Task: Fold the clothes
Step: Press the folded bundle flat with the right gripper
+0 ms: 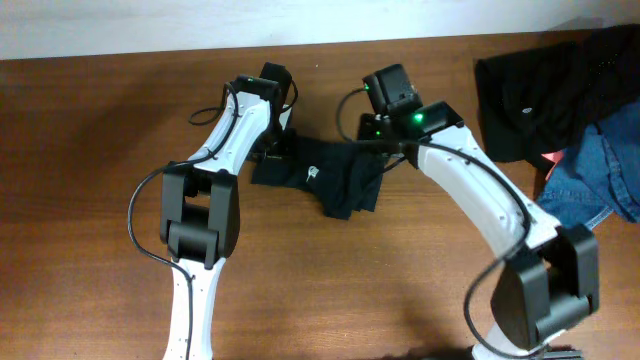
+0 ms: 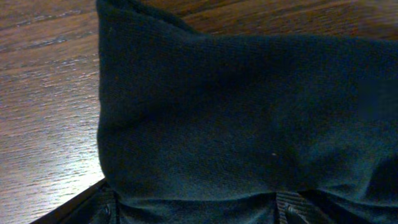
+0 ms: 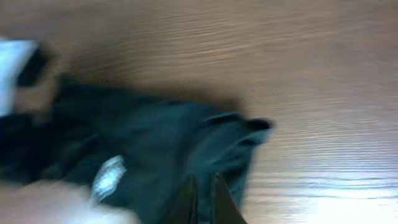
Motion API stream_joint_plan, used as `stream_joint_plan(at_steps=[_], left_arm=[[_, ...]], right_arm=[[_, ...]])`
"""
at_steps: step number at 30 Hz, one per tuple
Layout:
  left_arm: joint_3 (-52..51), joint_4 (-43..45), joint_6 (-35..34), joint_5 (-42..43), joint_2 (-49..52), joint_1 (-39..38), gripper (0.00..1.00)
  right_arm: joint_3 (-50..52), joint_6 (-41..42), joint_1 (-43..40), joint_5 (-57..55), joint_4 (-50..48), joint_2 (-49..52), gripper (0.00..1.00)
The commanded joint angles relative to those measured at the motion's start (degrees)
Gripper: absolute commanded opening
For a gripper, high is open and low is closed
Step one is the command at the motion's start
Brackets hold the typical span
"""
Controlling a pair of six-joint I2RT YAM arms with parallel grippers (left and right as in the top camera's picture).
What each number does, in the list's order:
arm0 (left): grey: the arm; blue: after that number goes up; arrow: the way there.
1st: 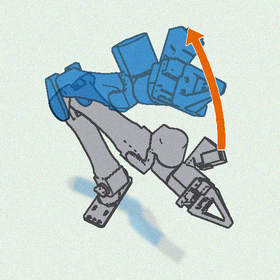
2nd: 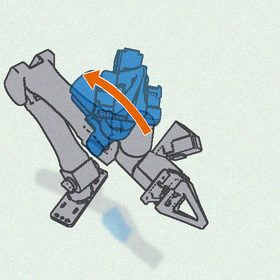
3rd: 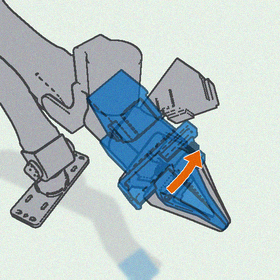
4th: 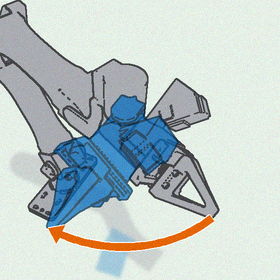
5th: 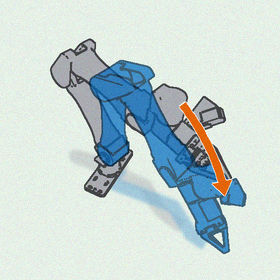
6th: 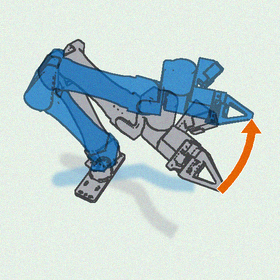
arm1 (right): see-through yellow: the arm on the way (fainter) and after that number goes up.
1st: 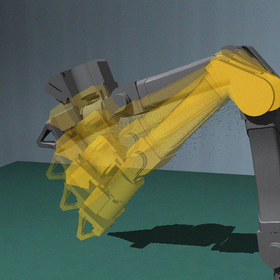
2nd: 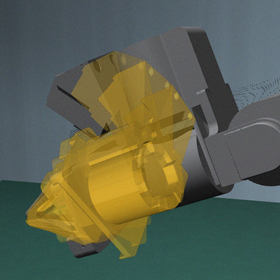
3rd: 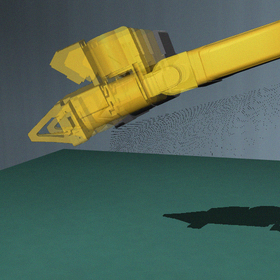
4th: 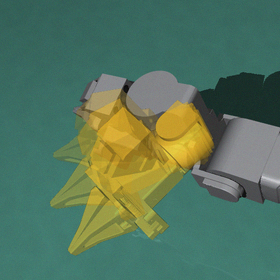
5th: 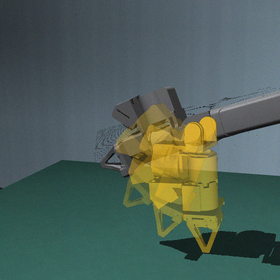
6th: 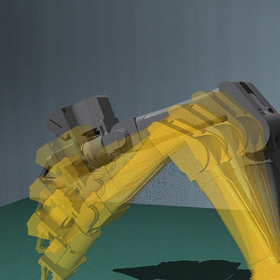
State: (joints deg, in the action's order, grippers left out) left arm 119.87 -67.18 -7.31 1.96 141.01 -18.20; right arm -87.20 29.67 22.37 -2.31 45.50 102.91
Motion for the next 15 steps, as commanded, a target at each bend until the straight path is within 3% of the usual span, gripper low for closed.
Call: stream_joint_plan(at_steps=[1,12,15], left_arm=[[-2.19,2.08,0.57,-0.22,3.52,-0.11,0.79],[-2.21,2.03,0.57,-0.22,3.52,-0.11,0.80],[-2.19,2.03,0.57,-0.22,3.52,-0.11,0.80]], right_arm=[[0.35,-0.76,3.34,6.99,0.70,0.33,0.04],[3.61,-0.81,10.84,4.26,0.44,4.61,0.04],[3.65,-6.16,11.74,5.38,0.90,4.63,0.04]])
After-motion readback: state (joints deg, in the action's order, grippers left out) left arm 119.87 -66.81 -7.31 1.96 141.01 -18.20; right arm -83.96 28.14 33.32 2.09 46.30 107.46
